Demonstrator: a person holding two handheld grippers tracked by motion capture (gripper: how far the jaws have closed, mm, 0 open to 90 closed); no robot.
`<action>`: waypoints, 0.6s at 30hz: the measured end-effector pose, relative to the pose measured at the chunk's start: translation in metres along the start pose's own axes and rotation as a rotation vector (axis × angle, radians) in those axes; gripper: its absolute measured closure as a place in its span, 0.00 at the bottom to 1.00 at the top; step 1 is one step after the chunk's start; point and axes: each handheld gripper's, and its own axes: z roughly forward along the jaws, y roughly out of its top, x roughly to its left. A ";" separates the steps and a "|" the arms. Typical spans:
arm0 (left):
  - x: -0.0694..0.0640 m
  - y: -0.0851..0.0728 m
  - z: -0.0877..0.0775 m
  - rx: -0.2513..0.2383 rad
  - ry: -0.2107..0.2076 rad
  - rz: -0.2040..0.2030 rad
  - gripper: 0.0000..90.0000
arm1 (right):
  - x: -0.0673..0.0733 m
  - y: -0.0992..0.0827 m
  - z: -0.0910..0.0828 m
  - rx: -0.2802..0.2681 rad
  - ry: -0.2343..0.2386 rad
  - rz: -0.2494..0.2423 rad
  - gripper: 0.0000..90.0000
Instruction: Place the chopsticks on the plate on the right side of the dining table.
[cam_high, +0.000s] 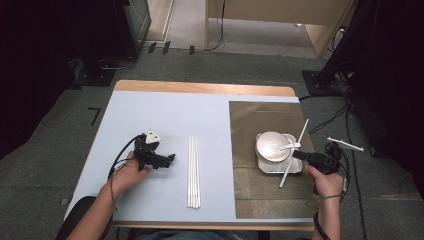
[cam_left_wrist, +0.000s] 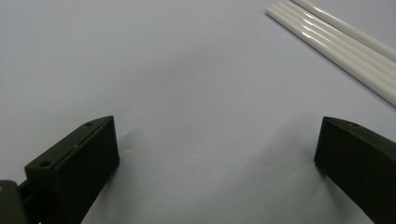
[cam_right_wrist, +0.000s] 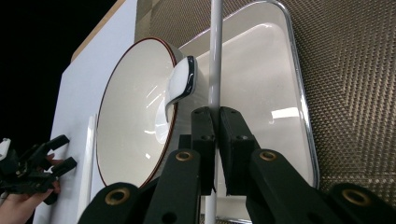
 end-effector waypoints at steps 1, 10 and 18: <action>0.000 0.000 0.000 0.000 0.000 0.000 0.00 | 0.000 0.000 0.001 0.000 -0.002 -0.006 0.96; 0.000 0.000 0.000 0.000 0.000 0.000 0.00 | 0.004 0.001 0.012 0.004 -0.025 -0.021 0.96; 0.000 0.000 0.000 0.000 0.000 0.000 0.00 | 0.002 0.000 0.019 0.013 -0.054 -0.031 0.96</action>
